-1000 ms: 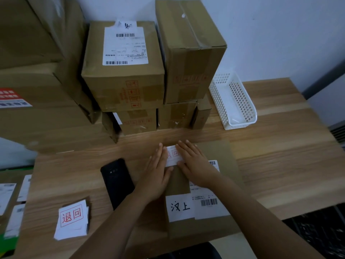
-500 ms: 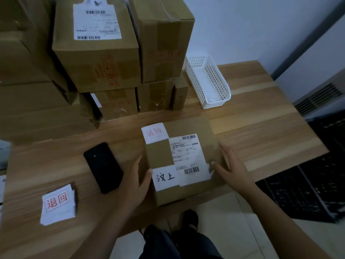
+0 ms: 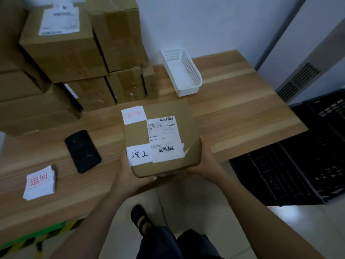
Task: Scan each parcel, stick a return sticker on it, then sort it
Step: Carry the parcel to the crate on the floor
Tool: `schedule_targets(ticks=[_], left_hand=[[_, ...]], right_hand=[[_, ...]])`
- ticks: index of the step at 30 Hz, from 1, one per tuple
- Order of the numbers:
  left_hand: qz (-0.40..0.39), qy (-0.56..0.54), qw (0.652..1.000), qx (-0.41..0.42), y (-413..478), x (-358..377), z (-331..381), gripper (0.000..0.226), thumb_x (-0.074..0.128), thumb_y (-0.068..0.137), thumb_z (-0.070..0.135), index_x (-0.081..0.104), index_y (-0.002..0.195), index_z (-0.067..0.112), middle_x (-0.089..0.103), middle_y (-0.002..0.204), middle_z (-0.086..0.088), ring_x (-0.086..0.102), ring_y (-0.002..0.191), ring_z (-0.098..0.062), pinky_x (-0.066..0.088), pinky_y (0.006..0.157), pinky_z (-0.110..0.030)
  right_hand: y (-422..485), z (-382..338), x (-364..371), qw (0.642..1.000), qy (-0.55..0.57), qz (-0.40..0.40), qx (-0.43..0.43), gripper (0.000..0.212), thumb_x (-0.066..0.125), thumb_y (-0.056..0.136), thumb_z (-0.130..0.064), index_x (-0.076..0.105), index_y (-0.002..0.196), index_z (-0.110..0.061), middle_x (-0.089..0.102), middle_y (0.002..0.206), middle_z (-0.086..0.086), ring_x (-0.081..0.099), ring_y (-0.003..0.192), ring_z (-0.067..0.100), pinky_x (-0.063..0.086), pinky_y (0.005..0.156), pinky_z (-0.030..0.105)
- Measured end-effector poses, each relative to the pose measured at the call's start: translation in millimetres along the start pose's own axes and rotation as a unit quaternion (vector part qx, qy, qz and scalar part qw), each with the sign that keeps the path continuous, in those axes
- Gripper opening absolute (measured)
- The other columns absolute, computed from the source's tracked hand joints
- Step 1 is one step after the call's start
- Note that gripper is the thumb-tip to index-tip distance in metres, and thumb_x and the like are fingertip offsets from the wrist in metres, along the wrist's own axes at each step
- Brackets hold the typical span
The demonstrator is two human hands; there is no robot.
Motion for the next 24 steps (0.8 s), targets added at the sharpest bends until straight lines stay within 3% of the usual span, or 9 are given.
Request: schedule_targets(ticks=[3, 6, 9, 12, 16, 18, 21, 24], left_hand=[[0.008, -0.022, 0.998, 0.054, -14, 43, 41, 0.106, 0.088, 0.055, -0.009, 0.026, 0.136, 0.022, 0.051, 0.123, 0.017, 0.049, 0.104, 0.023, 0.040, 0.077, 0.000], [-0.024, -0.017, 0.994, 0.103, -22, 94, 82, 0.105, 0.085, 0.058, -0.012, 0.024, 0.133, 0.029, 0.056, 0.112, 0.035, 0.049, 0.105, 0.024, 0.040, 0.077, 0.001], [-0.071, 0.006, 0.986, 0.153, -16, 149, 115, 0.112, 0.091, 0.055, -0.001, 0.022, 0.136, 0.037, 0.051, 0.114, 0.045, 0.048, 0.112, 0.017, 0.039, 0.082, -0.001], [-0.124, 0.013, 0.971, 0.206, -12, 209, 150, 0.118, 0.096, 0.048, 0.014, 0.023, 0.141, 0.025, 0.047, 0.124, 0.038, 0.048, 0.120, 0.008, 0.040, 0.089, -0.005], [-0.193, 0.004, 0.950, 0.247, -20, 288, 191, 0.115, 0.092, 0.046, 0.035, 0.026, 0.139, 0.021, 0.044, 0.123, 0.042, 0.046, 0.120, 0.012, 0.040, 0.090, -0.005], [-0.213, -0.003, 0.944, 0.251, -22, 323, 203, 0.120, 0.094, 0.047, 0.033, 0.023, 0.143, 0.021, 0.046, 0.130, 0.032, 0.047, 0.125, 0.004, 0.045, 0.096, -0.017], [-0.247, 0.002, 0.932, 0.265, -20, 368, 221, 0.119, 0.095, 0.051, 0.025, 0.022, 0.143, 0.036, 0.049, 0.135, 0.018, 0.049, 0.127, -0.006, 0.047, 0.100, -0.040], [-0.270, 0.012, 0.922, 0.276, -16, 407, 241, 0.112, 0.094, 0.055, 0.023, 0.019, 0.125, 0.068, 0.047, 0.132, 0.022, 0.046, 0.124, 0.004, 0.043, 0.104, -0.038]], right_hand=[[-38, 15, -39, 0.997, 0.053, 0.051, -0.032, 0.117, 0.090, 0.059, -0.003, 0.009, 0.140, -0.032, 0.030, 0.118, -0.037, 0.035, 0.099, -0.038, 0.038, 0.079, -0.003], [-83, 25, -93, 0.991, 0.069, 0.104, -0.050, 0.110, 0.091, 0.060, -0.008, 0.018, 0.133, -0.046, 0.042, 0.124, -0.033, 0.044, 0.111, -0.025, 0.040, 0.084, 0.002], [-131, 31, -151, 0.979, 0.081, 0.180, -0.054, 0.103, 0.089, 0.063, -0.011, 0.018, 0.124, -0.053, 0.038, 0.119, -0.037, 0.042, 0.104, -0.031, 0.038, 0.079, -0.003], [-181, 46, -202, 0.963, 0.086, 0.250, -0.055, 0.101, 0.088, 0.063, -0.008, 0.019, 0.125, -0.048, 0.032, 0.115, -0.039, 0.040, 0.097, -0.035, 0.034, 0.073, -0.007], [-237, 77, -255, 0.942, 0.077, 0.327, -0.026, 0.101, 0.087, 0.062, 0.000, 0.022, 0.124, -0.046, 0.032, 0.113, -0.037, 0.041, 0.097, -0.034, 0.037, 0.074, -0.005], [-259, 92, -276, 0.929, 0.075, 0.362, -0.011, 0.105, 0.088, 0.061, -0.001, 0.019, 0.125, -0.047, 0.032, 0.114, -0.037, 0.038, 0.097, -0.035, 0.041, 0.075, -0.003], [-283, 115, -302, 0.913, 0.084, 0.400, 0.021, 0.117, 0.089, 0.060, -0.002, 0.012, 0.142, -0.036, 0.032, 0.121, -0.036, 0.039, 0.103, -0.032, 0.048, 0.086, 0.007], [-295, 136, -329, 0.900, 0.086, 0.425, 0.048, 0.127, 0.088, 0.060, 0.004, 0.004, 0.152, -0.024, 0.036, 0.125, -0.032, 0.046, 0.106, -0.023, 0.053, 0.078, 0.012]])
Point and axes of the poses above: each hand's wrist, its own y-axis towards the middle knuckle, its own x-axis out of the palm, z = x × y, the point moved 2 cm from there along y, towards the middle knuckle
